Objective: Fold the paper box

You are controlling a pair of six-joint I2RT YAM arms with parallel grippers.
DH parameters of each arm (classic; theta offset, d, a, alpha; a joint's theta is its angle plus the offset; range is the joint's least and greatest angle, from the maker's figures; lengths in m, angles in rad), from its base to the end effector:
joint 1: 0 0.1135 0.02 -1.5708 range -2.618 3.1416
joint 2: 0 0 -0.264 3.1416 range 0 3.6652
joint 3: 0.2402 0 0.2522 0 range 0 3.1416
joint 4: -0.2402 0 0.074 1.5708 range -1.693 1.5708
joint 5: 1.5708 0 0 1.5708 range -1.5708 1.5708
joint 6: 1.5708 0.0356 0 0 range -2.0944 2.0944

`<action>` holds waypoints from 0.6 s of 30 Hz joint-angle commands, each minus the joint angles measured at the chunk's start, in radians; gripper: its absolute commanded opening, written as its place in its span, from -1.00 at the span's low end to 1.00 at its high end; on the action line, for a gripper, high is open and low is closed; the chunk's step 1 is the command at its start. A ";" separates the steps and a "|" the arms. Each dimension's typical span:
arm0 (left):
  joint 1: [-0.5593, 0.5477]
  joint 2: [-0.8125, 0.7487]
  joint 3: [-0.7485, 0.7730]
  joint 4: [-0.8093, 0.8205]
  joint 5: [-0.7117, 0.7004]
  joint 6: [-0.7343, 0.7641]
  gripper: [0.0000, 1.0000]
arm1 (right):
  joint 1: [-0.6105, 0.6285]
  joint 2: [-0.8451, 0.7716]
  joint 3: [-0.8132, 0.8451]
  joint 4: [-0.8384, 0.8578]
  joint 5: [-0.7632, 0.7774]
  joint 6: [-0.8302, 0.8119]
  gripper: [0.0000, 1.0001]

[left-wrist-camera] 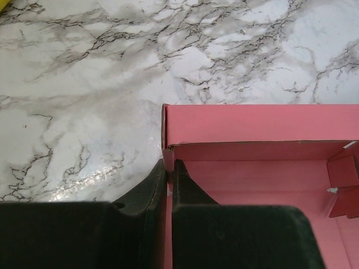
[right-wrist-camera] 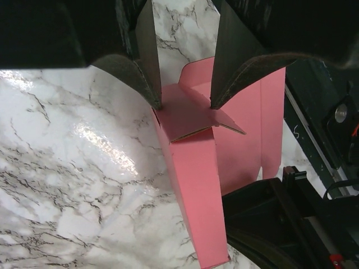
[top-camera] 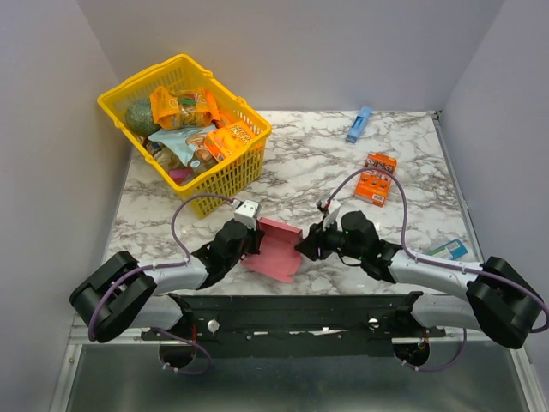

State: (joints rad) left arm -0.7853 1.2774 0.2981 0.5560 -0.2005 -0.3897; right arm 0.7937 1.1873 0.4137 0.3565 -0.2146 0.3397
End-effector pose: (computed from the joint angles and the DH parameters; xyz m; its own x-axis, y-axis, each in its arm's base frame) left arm 0.1672 -0.1571 0.1516 -0.4831 -0.0434 -0.8745 0.4118 0.8701 -0.2707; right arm 0.1614 0.1749 0.1860 -0.5454 -0.0903 -0.8333 -0.6909 0.6113 0.3860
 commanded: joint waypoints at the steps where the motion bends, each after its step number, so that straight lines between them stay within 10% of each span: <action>1: -0.003 0.004 0.009 0.027 0.029 -0.003 -1.00 | 0.015 0.031 0.031 0.082 0.049 0.008 -0.03; 18: -0.006 0.031 0.010 0.036 0.029 -0.024 -1.00 | 0.042 0.149 0.057 0.171 0.353 0.032 -0.01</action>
State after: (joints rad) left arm -0.7807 1.2892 0.2981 0.5526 -0.2020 -0.3943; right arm 0.8288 1.2922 0.4343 0.4355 0.0090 0.3660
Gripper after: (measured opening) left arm 0.121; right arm 0.493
